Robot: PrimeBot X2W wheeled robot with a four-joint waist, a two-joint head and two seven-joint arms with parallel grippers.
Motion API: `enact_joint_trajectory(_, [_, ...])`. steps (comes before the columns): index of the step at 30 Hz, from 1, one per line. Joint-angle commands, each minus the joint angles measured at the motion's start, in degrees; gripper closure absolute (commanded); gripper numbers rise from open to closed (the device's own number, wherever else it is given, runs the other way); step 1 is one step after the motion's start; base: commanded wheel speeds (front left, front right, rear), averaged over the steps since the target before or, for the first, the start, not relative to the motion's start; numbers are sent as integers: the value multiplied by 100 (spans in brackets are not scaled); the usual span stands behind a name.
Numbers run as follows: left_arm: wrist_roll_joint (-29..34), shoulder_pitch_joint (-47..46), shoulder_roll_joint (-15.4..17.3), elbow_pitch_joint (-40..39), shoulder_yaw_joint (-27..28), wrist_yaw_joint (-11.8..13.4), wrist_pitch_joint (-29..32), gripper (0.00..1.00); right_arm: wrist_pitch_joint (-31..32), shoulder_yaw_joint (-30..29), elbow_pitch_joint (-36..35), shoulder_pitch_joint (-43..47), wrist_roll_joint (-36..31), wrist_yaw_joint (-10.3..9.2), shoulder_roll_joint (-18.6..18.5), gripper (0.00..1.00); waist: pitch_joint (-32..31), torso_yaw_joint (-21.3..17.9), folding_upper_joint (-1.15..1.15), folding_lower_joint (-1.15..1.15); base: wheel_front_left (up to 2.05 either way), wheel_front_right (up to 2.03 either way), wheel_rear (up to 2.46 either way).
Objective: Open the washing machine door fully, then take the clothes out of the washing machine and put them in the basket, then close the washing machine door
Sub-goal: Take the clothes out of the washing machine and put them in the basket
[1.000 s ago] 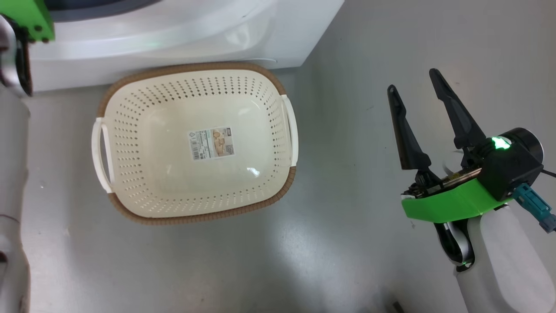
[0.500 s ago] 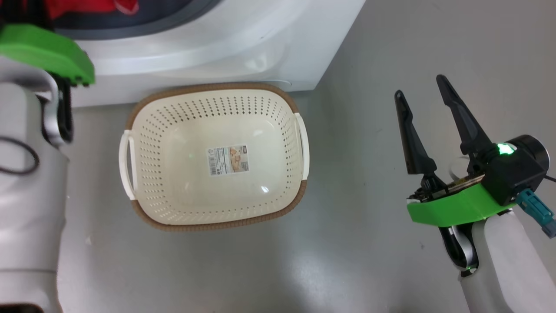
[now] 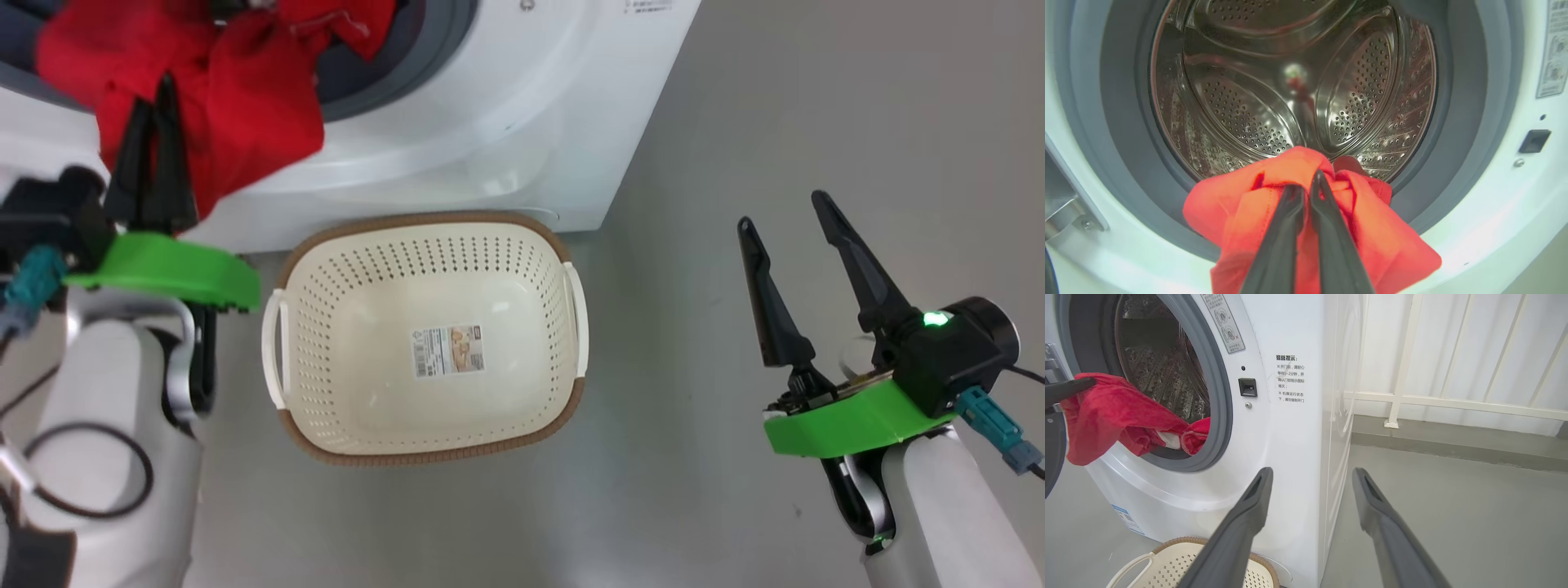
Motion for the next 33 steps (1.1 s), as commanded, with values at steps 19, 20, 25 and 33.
enact_joint_trajectory(19, [296, 1609, -203, -1274, 200, -27, -44, 100, -36, 79, -56, 388, 53, 26, 8, 0, -735, -5, 0, 0, 0, 0, 0])
enact_joint_trajectory(20, [294, 1649, -223, -1271, 189, -32, -44, 100, -36, 79, -63, 398, 57, 26, 8, 0, -734, -11, 0, 0, 0, 0, 0])
enact_joint_trajectory(25, [259, 1796, -317, -1113, 125, -54, -44, 100, -36, 93, -105, 415, 88, 26, 8, 0, -652, -66, 0, 0, 0, 0, 0])
enact_joint_trajectory(33, [146, 1732, -466, -557, 8, -68, -45, 100, -36, 83, -89, 303, 148, 26, 8, 0, -326, -136, 0, 0, 0, 0, 0])
